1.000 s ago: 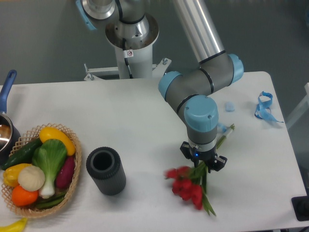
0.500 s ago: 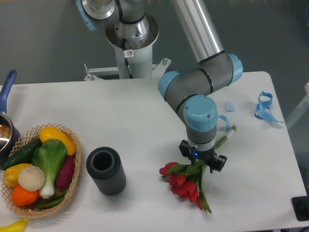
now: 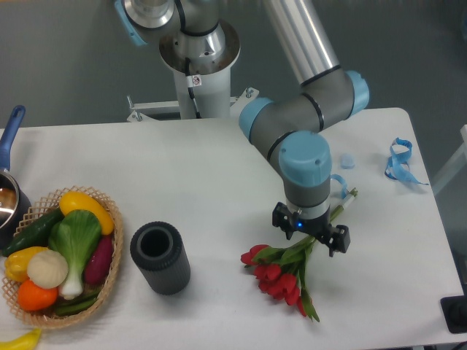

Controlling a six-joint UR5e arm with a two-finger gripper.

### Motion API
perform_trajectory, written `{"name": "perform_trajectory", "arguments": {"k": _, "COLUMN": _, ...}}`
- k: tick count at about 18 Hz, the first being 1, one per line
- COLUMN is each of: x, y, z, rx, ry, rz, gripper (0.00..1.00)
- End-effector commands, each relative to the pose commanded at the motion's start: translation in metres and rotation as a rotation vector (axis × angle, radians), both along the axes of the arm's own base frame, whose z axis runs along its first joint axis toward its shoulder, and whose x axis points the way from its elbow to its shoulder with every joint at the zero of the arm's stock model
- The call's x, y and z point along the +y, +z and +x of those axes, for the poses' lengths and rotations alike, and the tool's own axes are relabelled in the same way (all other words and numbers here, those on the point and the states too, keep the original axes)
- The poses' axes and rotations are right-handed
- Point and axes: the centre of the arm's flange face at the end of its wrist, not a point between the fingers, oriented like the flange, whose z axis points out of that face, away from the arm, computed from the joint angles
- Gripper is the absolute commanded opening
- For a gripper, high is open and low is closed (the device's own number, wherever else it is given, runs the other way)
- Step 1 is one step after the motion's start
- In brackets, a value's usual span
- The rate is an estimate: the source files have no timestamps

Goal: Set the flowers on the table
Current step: 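Raise the open gripper up away from the tulips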

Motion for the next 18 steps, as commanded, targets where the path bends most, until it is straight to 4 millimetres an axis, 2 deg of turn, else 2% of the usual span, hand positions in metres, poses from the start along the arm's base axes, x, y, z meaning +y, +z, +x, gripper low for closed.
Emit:
{"name": "perform_trajectory", "arguments": {"k": 6, "x": -0.009, "y": 0.017, "z": -0.004, "rx": 0.022, "ry": 0.012, "rz": 0.016, "gripper": 1.00}}
{"name": "perform_trajectory", "arguments": {"k": 10, "x": -0.027, "y": 0.025, "z": -0.016, "rx": 0.021, "ry": 0.000, "rz": 0.035, "gripper": 1.00}}
{"name": "perform_trajectory", "arguments": {"k": 14, "x": -0.051, "y": 0.019, "z": -0.007, "rx": 0.004, "ry": -0.106, "rz": -0.004, "gripper": 1.00}}
{"name": "perform_trajectory", "arguments": {"k": 18, "x": -0.058, "y": 0.020, "z": -0.008, "rx": -0.004, "ry": -0.106, "rz": 0.008, "gripper": 1.00}}
